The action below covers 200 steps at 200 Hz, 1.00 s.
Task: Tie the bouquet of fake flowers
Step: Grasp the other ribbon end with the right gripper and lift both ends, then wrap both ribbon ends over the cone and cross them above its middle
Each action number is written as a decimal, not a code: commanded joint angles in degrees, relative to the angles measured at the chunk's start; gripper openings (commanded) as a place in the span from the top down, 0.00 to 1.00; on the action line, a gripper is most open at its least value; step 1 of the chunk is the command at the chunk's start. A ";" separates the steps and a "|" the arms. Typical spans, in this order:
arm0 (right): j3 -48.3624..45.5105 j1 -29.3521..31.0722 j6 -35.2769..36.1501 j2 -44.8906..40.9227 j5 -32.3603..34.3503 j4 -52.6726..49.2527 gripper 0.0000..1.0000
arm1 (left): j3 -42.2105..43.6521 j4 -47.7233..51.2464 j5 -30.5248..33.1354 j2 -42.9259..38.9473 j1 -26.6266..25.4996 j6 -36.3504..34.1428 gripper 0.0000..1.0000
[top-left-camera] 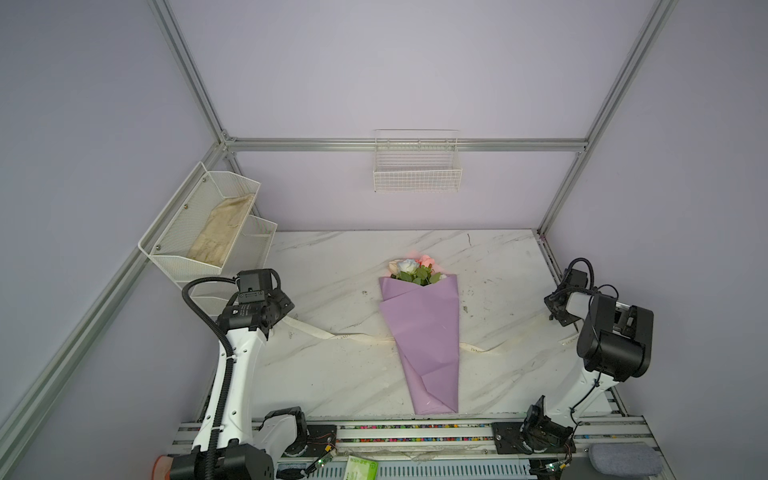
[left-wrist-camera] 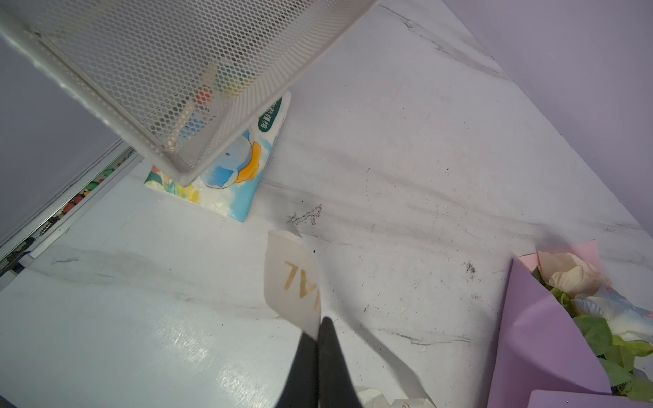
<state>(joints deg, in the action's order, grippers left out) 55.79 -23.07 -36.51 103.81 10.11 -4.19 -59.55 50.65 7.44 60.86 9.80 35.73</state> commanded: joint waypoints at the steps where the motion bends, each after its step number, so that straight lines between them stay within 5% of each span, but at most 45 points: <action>1: 0.00 0.33 3.27 -4.04 -1.65 -4.03 1.00 | -2.87 -0.98 -1.64 -0.20 0.39 -1.01 1.00; 82: 1.21 17.55 9.46 -33.81 -11.21 -6.14 1.00 | -3.24 -5.07 -14.36 -2.80 -0.08 -1.95 1.00; 132: 6.21 27.02 11.91 -44.36 -18.27 -10.30 1.00 | -1.60 -4.70 -15.15 -6.87 -0.48 -3.03 1.00; 160: 10.78 33.41 13.29 -42.36 -31.58 -10.17 1.00 | -1.00 -6.08 -20.57 -7.85 -1.73 -4.65 1.00; 200: 20.30 57.79 15.59 -28.12 -26.13 -9.97 1.00 | -0.26 -9.79 -17.40 -10.32 -6.87 -6.55 1.00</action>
<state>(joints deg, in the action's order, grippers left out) 70.85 22.92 -23.94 66.57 -16.12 -12.45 -59.55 45.01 -10.31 52.75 4.86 31.83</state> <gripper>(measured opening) 0.048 0.047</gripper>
